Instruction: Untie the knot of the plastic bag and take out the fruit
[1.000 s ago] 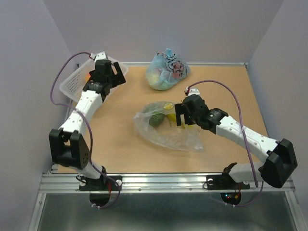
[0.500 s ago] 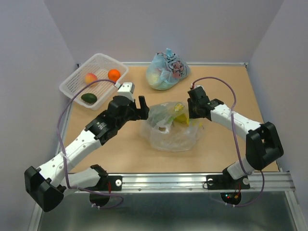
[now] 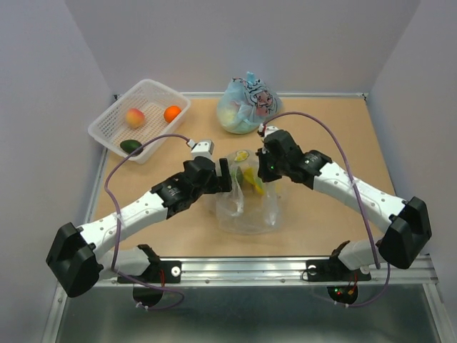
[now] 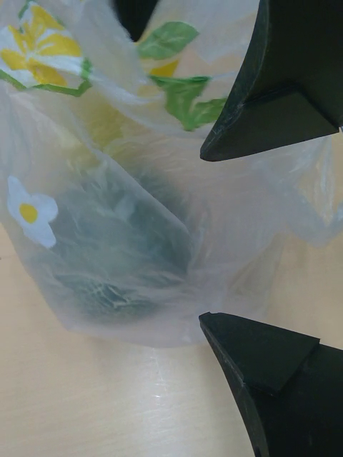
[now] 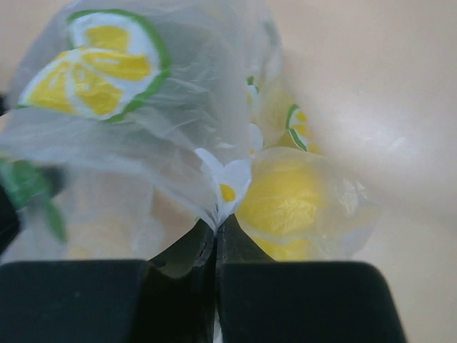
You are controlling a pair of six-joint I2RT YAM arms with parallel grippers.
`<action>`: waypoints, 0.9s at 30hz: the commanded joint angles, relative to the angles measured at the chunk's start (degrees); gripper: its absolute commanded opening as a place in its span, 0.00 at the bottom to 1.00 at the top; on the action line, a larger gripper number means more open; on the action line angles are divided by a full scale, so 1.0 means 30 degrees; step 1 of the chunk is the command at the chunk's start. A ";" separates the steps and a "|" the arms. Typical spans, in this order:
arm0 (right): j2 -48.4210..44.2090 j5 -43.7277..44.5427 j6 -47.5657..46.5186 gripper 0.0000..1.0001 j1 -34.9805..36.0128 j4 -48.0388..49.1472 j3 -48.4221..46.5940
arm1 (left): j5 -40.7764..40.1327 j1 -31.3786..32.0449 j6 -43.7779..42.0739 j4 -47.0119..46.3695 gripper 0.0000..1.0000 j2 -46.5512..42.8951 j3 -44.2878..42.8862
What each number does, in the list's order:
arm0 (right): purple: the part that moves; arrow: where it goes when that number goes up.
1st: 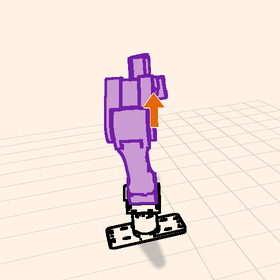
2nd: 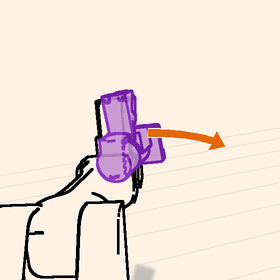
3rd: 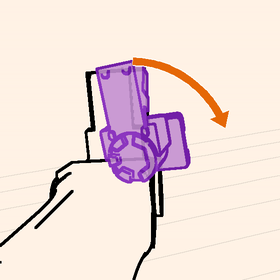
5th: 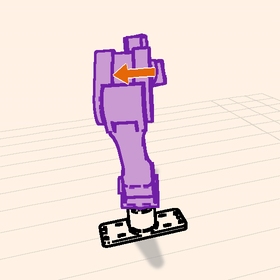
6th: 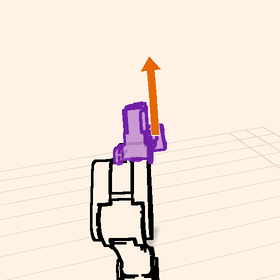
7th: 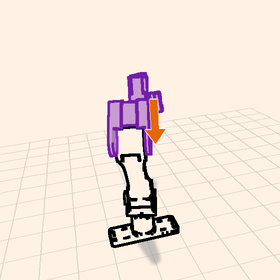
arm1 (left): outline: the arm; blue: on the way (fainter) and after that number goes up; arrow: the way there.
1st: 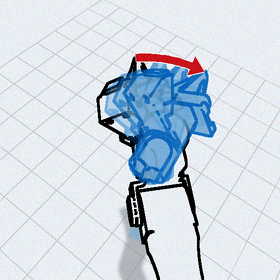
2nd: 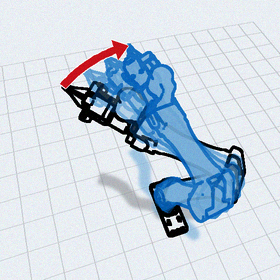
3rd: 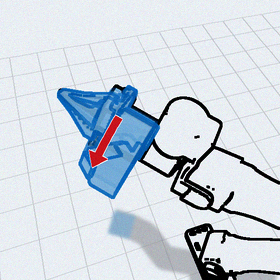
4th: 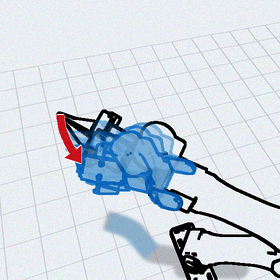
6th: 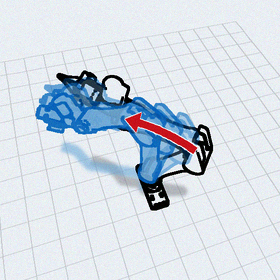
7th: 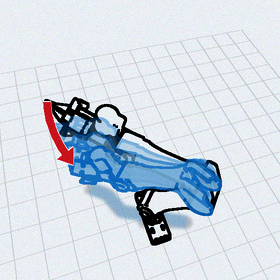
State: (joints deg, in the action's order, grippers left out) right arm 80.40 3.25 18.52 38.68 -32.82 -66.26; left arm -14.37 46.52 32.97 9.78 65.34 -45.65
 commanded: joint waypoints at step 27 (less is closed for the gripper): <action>-0.1018 0.5686 0.5308 0.08 0.2196 0.1651 0.5943 | -0.3764 0.7044 0.0256 0.2828 0.95 -0.0225 -0.5874</action>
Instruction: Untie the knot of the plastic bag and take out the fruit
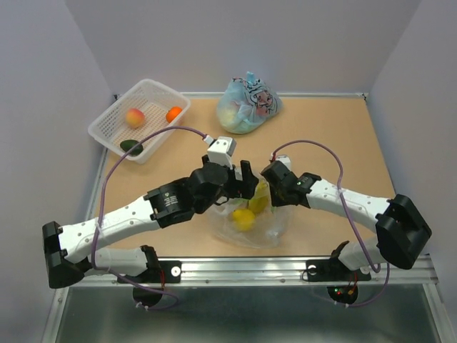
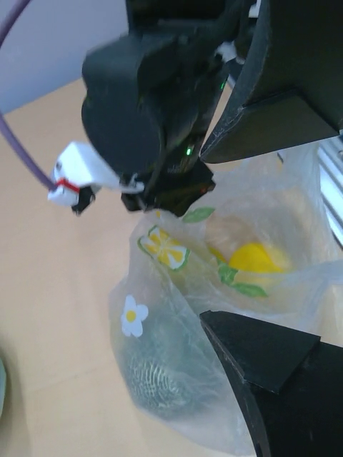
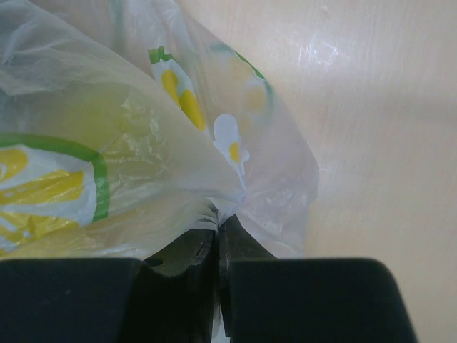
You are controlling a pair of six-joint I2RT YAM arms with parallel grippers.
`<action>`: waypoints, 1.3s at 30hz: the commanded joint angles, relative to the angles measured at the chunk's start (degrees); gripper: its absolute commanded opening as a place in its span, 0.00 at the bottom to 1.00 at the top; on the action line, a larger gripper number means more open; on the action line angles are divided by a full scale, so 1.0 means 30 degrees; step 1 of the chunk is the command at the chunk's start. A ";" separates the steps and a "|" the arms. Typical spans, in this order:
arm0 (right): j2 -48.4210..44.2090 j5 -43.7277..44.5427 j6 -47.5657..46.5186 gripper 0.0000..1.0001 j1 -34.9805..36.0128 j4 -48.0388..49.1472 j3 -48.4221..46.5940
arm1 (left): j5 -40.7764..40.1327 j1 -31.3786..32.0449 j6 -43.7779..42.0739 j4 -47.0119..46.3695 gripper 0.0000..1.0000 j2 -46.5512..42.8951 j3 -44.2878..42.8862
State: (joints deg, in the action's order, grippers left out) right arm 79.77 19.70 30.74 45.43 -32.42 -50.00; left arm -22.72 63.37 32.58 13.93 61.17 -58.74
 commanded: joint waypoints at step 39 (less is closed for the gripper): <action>-0.3033 -0.1089 0.3727 0.07 -0.0026 0.3132 0.3043 | 0.0629 -0.0438 0.9443 0.0603 0.93 0.6507 0.2704</action>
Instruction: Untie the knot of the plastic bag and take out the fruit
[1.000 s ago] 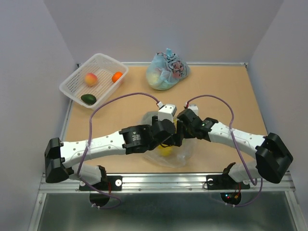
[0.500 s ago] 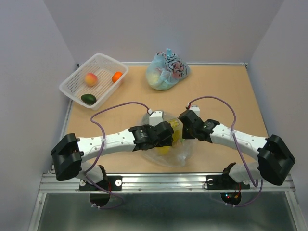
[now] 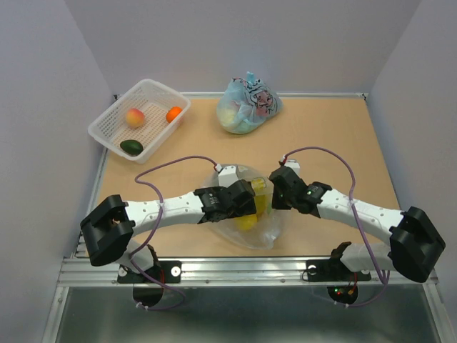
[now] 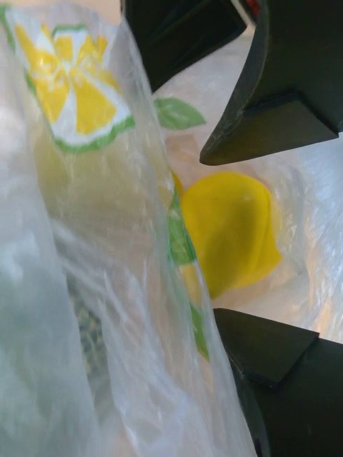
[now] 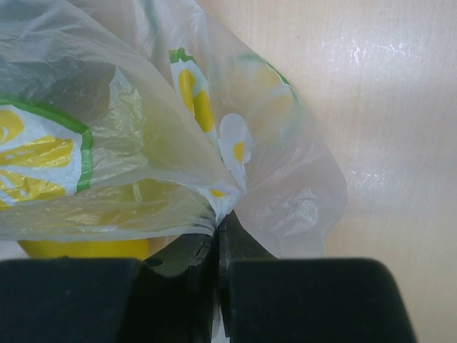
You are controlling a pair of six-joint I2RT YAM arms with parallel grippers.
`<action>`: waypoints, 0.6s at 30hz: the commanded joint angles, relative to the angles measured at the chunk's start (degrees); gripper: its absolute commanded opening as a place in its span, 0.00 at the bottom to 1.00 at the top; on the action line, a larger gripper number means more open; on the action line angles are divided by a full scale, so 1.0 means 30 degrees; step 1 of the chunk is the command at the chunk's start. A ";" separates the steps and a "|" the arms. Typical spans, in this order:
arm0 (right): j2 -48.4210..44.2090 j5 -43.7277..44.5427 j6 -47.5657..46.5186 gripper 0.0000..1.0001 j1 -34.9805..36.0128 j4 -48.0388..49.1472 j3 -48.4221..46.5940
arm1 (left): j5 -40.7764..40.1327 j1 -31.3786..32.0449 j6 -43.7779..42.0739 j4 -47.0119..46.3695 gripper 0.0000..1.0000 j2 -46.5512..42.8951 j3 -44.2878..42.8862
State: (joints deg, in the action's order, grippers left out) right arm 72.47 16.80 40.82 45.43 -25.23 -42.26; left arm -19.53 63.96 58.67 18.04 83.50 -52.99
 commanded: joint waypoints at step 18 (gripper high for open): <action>-0.0631 -0.0471 0.0193 0.07 -0.0026 0.1028 0.0669 | 0.0005 -0.0286 0.1712 -0.0418 0.95 -0.0532 0.0994</action>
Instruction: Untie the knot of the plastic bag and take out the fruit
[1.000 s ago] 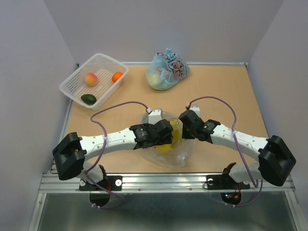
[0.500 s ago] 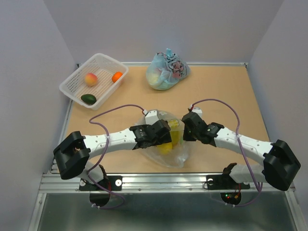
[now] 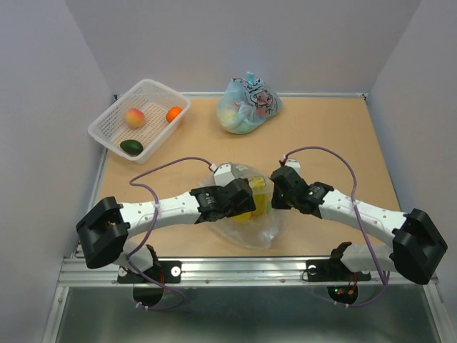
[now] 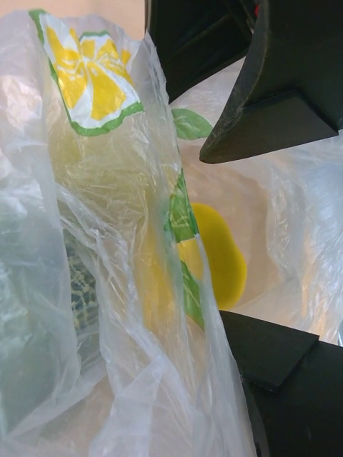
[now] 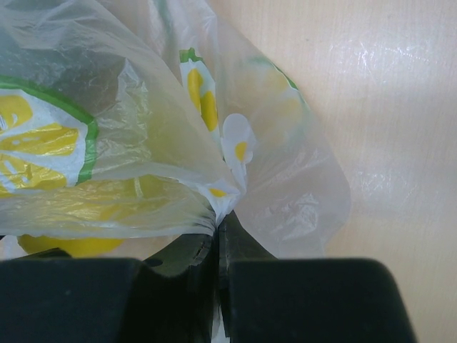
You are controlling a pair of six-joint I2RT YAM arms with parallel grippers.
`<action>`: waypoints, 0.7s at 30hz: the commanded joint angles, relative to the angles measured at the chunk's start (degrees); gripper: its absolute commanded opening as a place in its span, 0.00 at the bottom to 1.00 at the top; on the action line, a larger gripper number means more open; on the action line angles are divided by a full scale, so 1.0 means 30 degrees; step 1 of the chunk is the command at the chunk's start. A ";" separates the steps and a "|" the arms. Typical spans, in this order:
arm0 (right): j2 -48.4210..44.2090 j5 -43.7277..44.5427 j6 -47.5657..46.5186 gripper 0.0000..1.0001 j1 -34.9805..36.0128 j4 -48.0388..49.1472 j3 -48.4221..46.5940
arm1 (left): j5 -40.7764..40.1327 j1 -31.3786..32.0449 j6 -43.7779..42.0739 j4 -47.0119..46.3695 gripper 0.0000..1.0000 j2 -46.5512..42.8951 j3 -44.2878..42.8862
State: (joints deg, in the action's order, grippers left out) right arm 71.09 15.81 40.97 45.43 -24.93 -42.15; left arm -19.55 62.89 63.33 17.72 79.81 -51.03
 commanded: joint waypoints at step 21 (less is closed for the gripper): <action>-0.0201 -0.0291 -0.0210 0.07 -0.0055 0.1248 0.1043 | -0.1128 0.0509 -0.1186 -0.0486 0.56 0.2841 -0.0979</action>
State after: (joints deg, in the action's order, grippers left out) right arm 71.11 14.55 40.77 45.43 -23.44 -40.32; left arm -19.59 63.29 61.93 14.94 90.61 -51.24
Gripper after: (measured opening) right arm 0.074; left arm 0.866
